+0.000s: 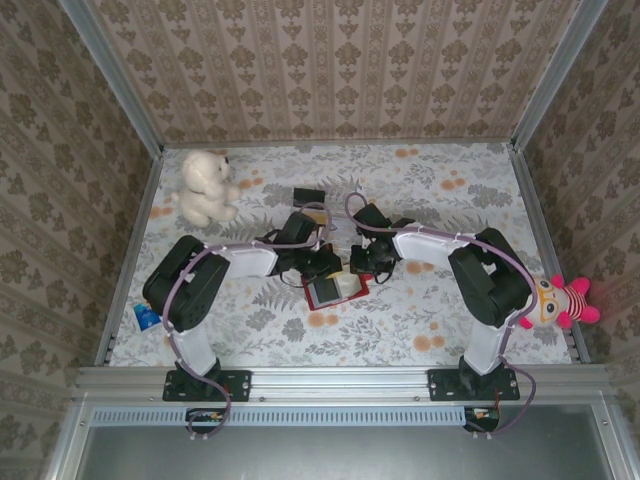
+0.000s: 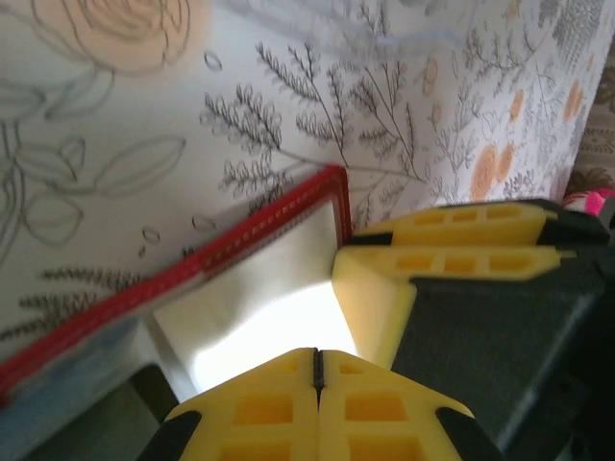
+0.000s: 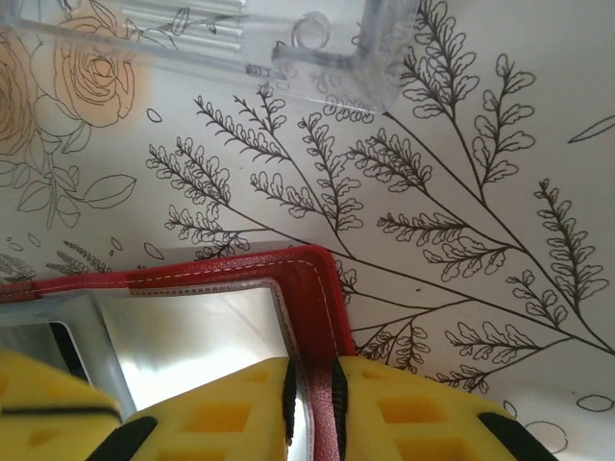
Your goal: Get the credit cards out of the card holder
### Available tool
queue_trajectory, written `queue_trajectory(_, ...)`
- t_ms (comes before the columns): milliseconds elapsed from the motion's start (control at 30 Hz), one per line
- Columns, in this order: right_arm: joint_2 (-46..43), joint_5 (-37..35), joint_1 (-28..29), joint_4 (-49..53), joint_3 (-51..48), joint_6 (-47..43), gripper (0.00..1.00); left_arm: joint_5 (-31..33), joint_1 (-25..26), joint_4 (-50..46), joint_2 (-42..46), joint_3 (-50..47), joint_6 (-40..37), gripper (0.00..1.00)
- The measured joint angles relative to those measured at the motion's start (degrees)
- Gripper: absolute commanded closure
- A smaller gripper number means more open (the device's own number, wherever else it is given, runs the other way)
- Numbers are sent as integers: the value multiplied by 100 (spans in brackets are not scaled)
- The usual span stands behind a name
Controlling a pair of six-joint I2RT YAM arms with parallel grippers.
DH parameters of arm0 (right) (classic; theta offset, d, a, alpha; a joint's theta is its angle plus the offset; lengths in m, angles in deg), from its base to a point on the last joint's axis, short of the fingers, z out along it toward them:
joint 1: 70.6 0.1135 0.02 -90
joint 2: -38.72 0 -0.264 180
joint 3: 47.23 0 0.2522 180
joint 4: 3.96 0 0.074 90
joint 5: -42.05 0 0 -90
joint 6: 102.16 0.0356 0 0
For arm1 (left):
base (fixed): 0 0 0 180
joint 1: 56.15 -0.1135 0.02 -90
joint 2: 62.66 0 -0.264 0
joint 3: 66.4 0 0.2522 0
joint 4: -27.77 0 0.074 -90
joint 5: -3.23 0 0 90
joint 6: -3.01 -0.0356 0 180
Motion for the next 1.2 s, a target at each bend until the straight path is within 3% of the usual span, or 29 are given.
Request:
queue_trajectory(267,-286,197,-129,-166,-249,-33,78,229,-13,-629,-348,584,-396,98)
queue_trajectory(567,-1335,540,-153,-448,-612,50,75,223,20,-1001,-490,730,-651,98)
queue_trajectory(700,-1652,723,-83,-490,-732,144,82,223,20,-1027,-492,737,-671,98)
queue_trajectory(933,-1375,835,372,-702,-750,514,92,223,20,-1032,-492,737,-673,98)
queue_trajectory(1200,-822,837,579,-796,-793,763,94,201,-33,-1019,-476,726,-667,97)
